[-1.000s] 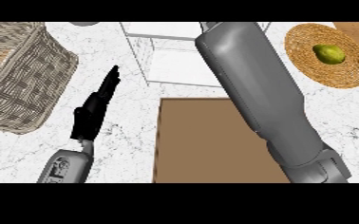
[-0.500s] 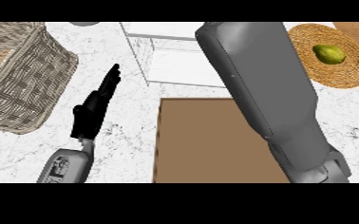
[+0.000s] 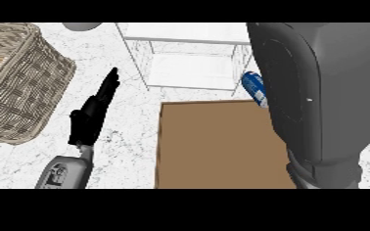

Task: Pick the lemon from the tray and place it in the tiered shelf

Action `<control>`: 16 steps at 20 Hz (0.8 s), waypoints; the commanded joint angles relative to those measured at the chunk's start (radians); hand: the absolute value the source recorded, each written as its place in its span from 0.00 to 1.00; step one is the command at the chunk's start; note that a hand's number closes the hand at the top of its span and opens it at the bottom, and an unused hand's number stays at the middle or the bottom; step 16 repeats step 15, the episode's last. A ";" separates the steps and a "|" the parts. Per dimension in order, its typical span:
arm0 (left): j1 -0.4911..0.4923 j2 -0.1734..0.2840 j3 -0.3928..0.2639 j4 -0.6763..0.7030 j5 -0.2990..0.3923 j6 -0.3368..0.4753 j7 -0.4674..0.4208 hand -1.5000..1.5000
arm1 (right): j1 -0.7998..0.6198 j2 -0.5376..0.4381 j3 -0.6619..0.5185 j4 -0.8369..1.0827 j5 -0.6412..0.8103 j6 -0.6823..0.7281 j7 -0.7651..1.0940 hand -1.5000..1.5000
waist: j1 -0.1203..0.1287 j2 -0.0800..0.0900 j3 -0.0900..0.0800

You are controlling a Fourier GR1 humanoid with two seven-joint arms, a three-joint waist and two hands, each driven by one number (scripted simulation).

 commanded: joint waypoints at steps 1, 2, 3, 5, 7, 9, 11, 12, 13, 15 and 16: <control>0.024 -0.023 -0.011 0.004 -0.024 0.037 0.009 0.50 | 0.027 0.000 -0.057 -0.160 -0.014 0.161 0.210 0.00 | -0.018 -0.009 0.001; 0.039 -0.012 -0.001 0.003 -0.011 0.019 -0.027 0.50 | 0.040 0.000 -0.058 -0.177 -0.012 0.208 0.223 0.00 | -0.015 -0.008 0.000; 0.012 -0.009 0.018 0.019 0.004 0.016 -0.009 0.50 | 0.041 0.000 -0.078 -0.218 -0.031 0.268 0.207 0.00 | -0.033 -0.011 0.000; 0.057 -0.007 0.008 0.012 -0.012 0.025 -0.029 0.50 | 0.113 0.000 -0.067 -0.310 -0.051 0.334 0.194 0.00 | -0.045 -0.020 0.001; 0.069 -0.007 0.016 0.019 -0.002 0.022 -0.026 0.50 | 0.163 0.000 -0.092 -0.402 -0.095 0.387 0.165 0.00 | -0.062 -0.023 0.002; 0.067 0.014 0.027 0.002 0.005 0.009 -0.023 0.50 | 0.193 0.000 -0.077 -0.455 -0.086 0.479 0.155 0.00 | -0.064 -0.027 0.001; 0.055 0.009 0.033 0.015 -0.014 0.035 -0.027 0.50 | 0.267 0.000 -0.066 -0.537 -0.129 0.537 0.131 0.00 | -0.077 -0.025 0.001; 0.085 0.031 0.039 -0.005 -0.001 0.013 -0.019 0.50 | 0.272 0.000 -0.086 -0.588 -0.154 0.573 0.127 0.00 | -0.067 -0.029 0.002; 0.064 -0.002 0.026 -0.004 0.003 0.025 -0.010 0.50 | 0.296 0.000 -0.084 -0.659 -0.181 0.583 0.135 0.00 | -0.076 -0.029 0.002; 0.052 0.009 0.038 -0.001 0.003 0.025 -0.002 0.50 | 0.376 0.000 -0.101 -0.744 -0.222 0.645 0.109 0.00 | -0.080 -0.023 0.003; 0.052 0.009 0.038 -0.001 0.003 0.025 -0.002 0.50 | 0.376 0.000 -0.101 -0.744 -0.222 0.645 0.109 0.00 | -0.080 -0.023 0.003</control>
